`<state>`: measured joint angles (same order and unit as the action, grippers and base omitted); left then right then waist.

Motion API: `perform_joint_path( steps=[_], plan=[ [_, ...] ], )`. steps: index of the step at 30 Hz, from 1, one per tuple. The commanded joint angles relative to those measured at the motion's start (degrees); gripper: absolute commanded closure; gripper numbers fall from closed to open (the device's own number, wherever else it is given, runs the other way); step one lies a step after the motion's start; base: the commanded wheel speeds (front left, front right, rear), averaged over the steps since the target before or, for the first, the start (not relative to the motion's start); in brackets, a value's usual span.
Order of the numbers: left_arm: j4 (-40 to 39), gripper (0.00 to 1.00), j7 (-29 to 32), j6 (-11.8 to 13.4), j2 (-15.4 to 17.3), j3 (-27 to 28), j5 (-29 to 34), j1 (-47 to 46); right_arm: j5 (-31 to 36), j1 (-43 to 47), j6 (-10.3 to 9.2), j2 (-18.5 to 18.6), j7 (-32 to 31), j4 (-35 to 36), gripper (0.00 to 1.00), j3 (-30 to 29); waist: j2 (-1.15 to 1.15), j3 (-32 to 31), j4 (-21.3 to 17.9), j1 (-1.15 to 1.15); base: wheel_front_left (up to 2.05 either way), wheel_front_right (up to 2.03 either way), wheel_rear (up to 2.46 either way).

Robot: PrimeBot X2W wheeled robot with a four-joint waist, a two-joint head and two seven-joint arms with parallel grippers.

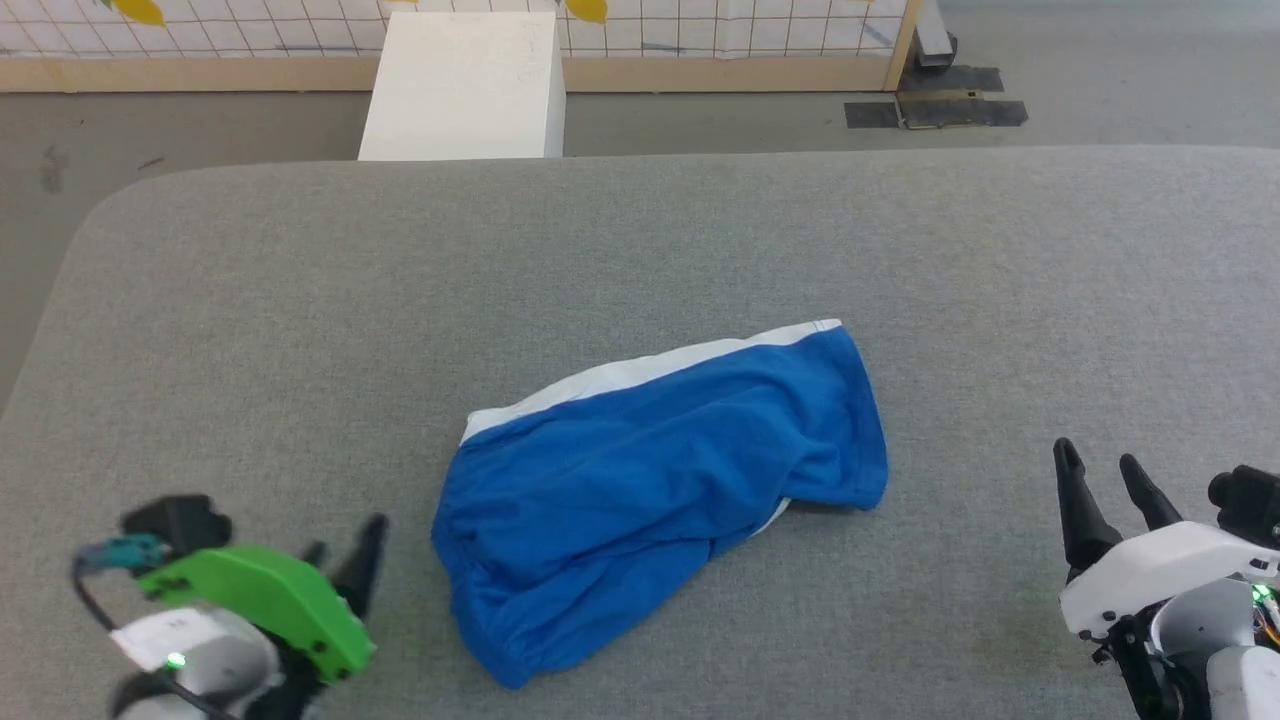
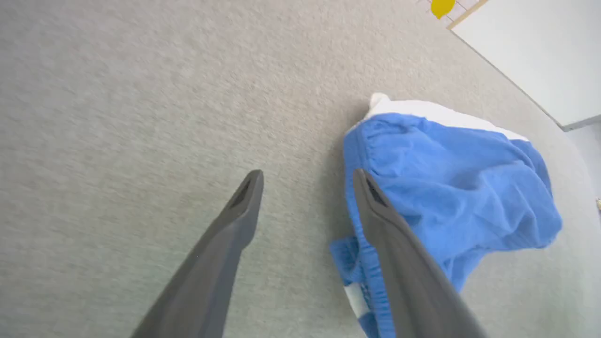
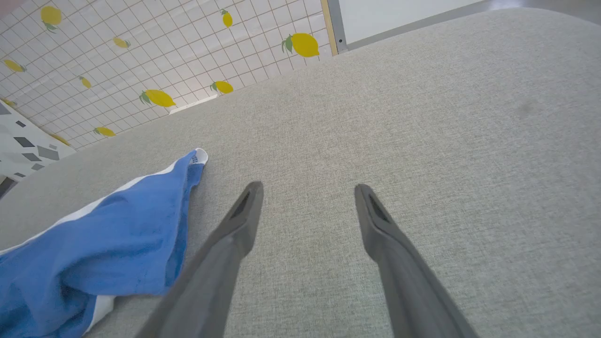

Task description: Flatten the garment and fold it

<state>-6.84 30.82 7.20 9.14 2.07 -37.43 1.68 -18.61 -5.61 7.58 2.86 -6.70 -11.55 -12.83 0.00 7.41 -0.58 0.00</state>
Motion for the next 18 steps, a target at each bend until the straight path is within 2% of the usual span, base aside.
perform_joint_path(
  steps=[1, 4, 6, 11, 18],
  plan=[
    [-1.0, 0.00, 0.0, 0.8, 1.9, 0.4, 2.0, -1.0, -0.1, 0.3, -0.09, 0.0, 0.3, -0.1, 0.00, 0.0, 0.00, 0.2, 0.0, 0.00, 0.00, 0.00, 0.00],
    [-2.0, 0.00, 1.5, 1.2, 4.7, -0.8, 5.2, -4.5, -0.1, 0.1, -0.09, 0.0, 0.3, -0.1, 0.00, 0.2, 0.00, 0.8, -0.1, 0.00, 0.00, 0.00, 0.00],
    [-1.1, 0.00, 2.8, 0.1, 5.3, -2.8, 5.7, -8.0, -0.2, -0.2, -0.09, 0.0, 0.4, -0.1, 0.00, 0.3, 0.00, 1.3, -0.1, 0.00, 0.00, 0.00, 0.00],
    [7.4, 0.00, 7.8, -3.3, 6.4, -9.2, 7.6, -15.7, 0.0, -1.0, -0.09, 0.0, 0.6, -0.1, 0.00, 0.7, 0.00, 2.6, -0.5, 0.00, 0.00, 0.00, 0.00],
    [20.1, 0.00, 8.7, -5.5, 6.2, -13.4, 9.8, -21.3, 0.0, -1.5, -0.09, 0.0, 0.9, -0.2, 0.00, 1.0, 0.00, 4.0, -1.9, 0.00, 0.00, 0.00, 0.00]
  ],
)
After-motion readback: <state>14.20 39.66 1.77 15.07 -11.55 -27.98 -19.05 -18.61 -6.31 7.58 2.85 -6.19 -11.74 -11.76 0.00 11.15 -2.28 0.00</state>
